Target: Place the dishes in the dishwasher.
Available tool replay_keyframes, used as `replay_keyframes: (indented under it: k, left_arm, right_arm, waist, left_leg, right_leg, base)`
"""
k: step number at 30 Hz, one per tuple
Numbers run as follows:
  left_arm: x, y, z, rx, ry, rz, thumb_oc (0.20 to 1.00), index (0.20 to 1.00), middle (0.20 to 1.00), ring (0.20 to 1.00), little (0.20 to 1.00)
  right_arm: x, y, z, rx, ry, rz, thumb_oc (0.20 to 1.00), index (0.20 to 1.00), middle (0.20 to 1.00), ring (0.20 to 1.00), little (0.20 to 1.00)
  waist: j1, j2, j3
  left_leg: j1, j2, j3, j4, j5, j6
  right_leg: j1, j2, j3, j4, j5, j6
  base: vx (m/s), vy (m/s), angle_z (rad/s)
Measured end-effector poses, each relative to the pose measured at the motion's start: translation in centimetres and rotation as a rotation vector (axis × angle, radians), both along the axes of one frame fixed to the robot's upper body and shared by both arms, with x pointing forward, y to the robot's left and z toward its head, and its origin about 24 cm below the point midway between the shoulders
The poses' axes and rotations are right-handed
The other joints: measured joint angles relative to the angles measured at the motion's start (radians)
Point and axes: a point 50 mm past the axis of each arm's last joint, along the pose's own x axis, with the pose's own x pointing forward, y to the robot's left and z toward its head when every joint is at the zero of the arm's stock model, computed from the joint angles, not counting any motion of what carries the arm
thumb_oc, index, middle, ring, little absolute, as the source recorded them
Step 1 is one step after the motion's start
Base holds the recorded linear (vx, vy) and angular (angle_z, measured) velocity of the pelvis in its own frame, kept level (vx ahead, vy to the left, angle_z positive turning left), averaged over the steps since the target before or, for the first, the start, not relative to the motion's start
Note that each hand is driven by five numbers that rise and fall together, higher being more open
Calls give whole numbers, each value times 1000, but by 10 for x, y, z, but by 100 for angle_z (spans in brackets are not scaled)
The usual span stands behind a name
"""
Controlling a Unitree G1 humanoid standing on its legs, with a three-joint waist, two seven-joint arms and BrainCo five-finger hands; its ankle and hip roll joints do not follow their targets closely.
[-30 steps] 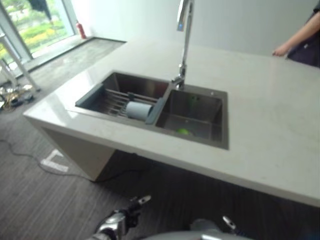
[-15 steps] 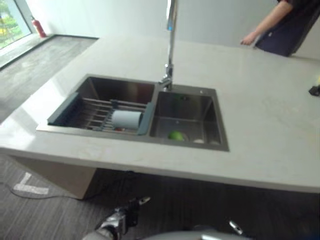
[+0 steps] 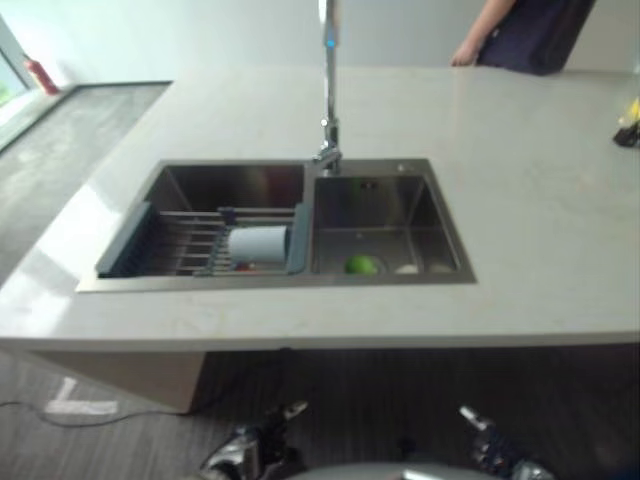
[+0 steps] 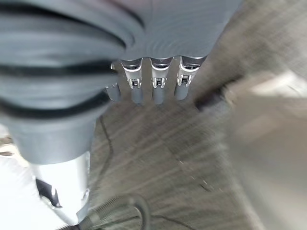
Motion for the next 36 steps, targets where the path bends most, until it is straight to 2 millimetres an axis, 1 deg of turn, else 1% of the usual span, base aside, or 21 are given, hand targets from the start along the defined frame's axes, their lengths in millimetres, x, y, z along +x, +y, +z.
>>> replay_keyframes:
  k: [2,4,8,9,13,15,16,17,20,21,23,24,25,26,27,28,29,30,32,35,36]
  left_arm:
    - [-1,-2,-1,-7,6,1,1000,1000,1000,1000,1000]
    - [5,-6,1,-42,-27,34,1000,1000,1000,1000,1000]
    - [-3,-27,-3,-210,-22,202,1000,1000,1000,1000,1000]
    - [-4,-26,-3,-233,-22,230,1000,1000,1000,1000,1000]
    - [-19,-6,-1,-352,-45,385,1000,1000,1000,1000,1000]
    - [-29,13,3,-392,-84,432,1000,1000,1000,1000,1000]
    - [-35,29,9,-425,-128,469,1000,1000,1000,1000,1000]
    - [-31,31,13,-453,-158,468,1000,1000,1000,1000,1000]
    - [-48,39,13,-463,-119,527,1000,1000,1000,1000,1000]
    - [-73,45,9,-431,-32,611,1000,1000,1000,1000,1000]
    - [-100,61,8,-324,72,741,1000,1000,1000,1000,1000]
    - [-105,67,9,-295,88,762,1000,1000,1000,1000,1000]
    - [-122,87,16,-221,105,861,1000,1000,1000,1000,1000]
    - [-127,113,26,-124,86,913,1000,1000,1000,1000,1000]
    - [-130,141,40,-11,37,956,1000,1000,1000,1000,1000]
    - [-124,169,57,79,-35,986,1000,1000,1000,1000,1000]
    - [-109,219,97,253,-212,1067,1000,1000,1000,1000,1000]
    - [-105,242,120,338,-291,1093,1000,1000,1000,1000,1000]
    - [-88,272,160,515,-436,1076,1000,1000,1000,1000,1000]
    - [-50,284,195,769,-517,973,1000,1000,1000,1000,1000]
    - [-39,292,218,904,-539,921,1000,1000,1000,1000,1000]
  right_arm:
    - [-11,6,-3,21,22,-7,1000,1000,1000,1000,1000]
    - [-24,2,-5,15,50,-22,1000,1000,1000,1000,1000]
    - [-30,-25,0,-60,65,-14,1000,1000,1000,1000,1000]
    - [-29,-29,1,-72,63,-6,1000,1000,1000,1000,1000]
    - [-25,-46,7,-125,62,37,1000,1000,1000,1000,1000]
    - [-25,-50,8,-134,61,38,1000,1000,1000,1000,1000]
    - [-25,-55,10,-150,65,54,1000,1000,1000,1000,1000]
    - [-26,-59,11,-159,70,59,1000,1000,1000,1000,1000]
    - [-24,-68,15,-175,66,79,1000,1000,1000,1000,1000]
    - [-22,-72,17,-180,58,84,1000,1000,1000,1000,1000]
    - [-19,-79,20,-193,49,90,1000,1000,1000,1000,1000]
    - [-19,-81,21,-197,48,91,1000,1000,1000,1000,1000]
    - [-19,-86,23,-207,50,90,1000,1000,1000,1000,1000]
    - [-22,-90,24,-218,60,89,1000,1000,1000,1000,1000]
    - [-25,-93,25,-229,66,86,1000,1000,1000,1000,1000]
    - [-29,-94,24,-231,81,82,1000,1000,1000,1000,1000]
    - [-34,-92,23,-226,88,71,1000,1000,1000,1000,1000]
    - [-35,-92,22,-223,86,58,1000,1000,1000,1000,1000]
    - [-36,-87,20,-225,78,35,1000,1000,1000,1000,1000]
    - [-41,-78,16,-205,87,7,1000,1000,1000,1000,1000]
    - [-42,-75,15,-200,91,11,1000,1000,1000,1000,1000]
  waist:
    - [-2,1,0]
    - [-11,9,-5]
    - [-17,82,-33]
    - [-15,88,-37]
    - [1,98,-46]
    - [31,105,-59]
    - [38,116,-69]
    - [44,121,-71]
    - [73,164,-89]
    - [84,185,-91]
    - [93,209,-97]
    - [95,214,-96]
    - [102,229,-105]
    - [104,223,-101]
    - [115,241,-105]
    - [125,226,-101]
    - [146,235,-106]
    - [157,230,-104]
    - [171,230,-102]
    - [181,238,-105]
    - [181,227,-105]
  left_leg:
    - [18,-1,17,0,-1,2]
    - [29,5,29,0,-6,-1]
    - [35,55,57,0,-7,-15]
    - [34,62,63,-1,-5,-21]
    - [30,71,75,-7,-7,-40]
    - [25,71,92,-7,-7,-39]
    - [14,66,80,-7,-4,-35]
    - [13,64,70,-7,-3,-34]
    - [-5,55,45,-7,1,-33]
    - [-9,52,29,-7,4,-38]
    - [-25,51,5,-7,6,-35]
    - [-29,51,1,-7,6,-35]
    - [-38,45,-18,-7,9,-36]
    - [-40,48,-22,-7,9,-36]
    - [-44,43,-33,-7,12,-35]
    - [-48,45,-46,-7,12,-35]
    - [-54,42,-55,-7,13,-35]
    - [-55,41,-58,-7,13,-35]
    - [-59,36,-66,-7,13,-34]
    - [-70,37,-82,-7,27,-48]
    - [-72,40,-86,-7,29,-51]
  right_leg:
    - [9,-19,-28,-2,19,5]
    - [40,-15,-33,-43,36,49]
    - [41,36,-26,-54,40,37]
    - [39,41,-25,-54,41,32]
    - [30,41,-47,-60,31,18]
    - [22,28,-81,-60,44,22]
    - [20,21,-100,-60,55,21]
    - [19,19,-103,-60,58,17]
    - [25,10,-133,-60,66,34]
    - [35,8,-153,-60,62,37]
    - [36,6,-171,-60,57,39]
    - [36,6,-176,-60,54,39]
    - [38,5,-187,-60,49,37]
    - [39,5,-195,-60,45,33]
    - [43,3,-205,-60,43,36]
    - [48,3,-215,-60,42,36]
    - [52,1,-229,-60,38,35]
    - [53,0,-232,-60,37,37]
    - [55,-1,-238,-59,40,46]
    - [54,0,-258,-60,40,46]
    - [55,4,-262,-59,39,43]
  base:
    - [40,-65,-22]
    - [51,-97,-18]
    - [4,-45,-14]
    - [-25,8,-4]
    - [-8,35,-6]
    - [-42,84,-15]
    - [-42,55,9]
    - [-18,15,25]
    - [-8,13,31]
    - [11,22,36]
    - [25,26,35]
    - [27,21,34]
    - [21,19,25]
    - [8,9,32]
    - [11,-2,27]
    - [10,-21,36]
    - [8,-54,27]
    - [0,-59,19]
    - [-7,-56,11]
    - [10,-50,17]
    - [6,-33,10]
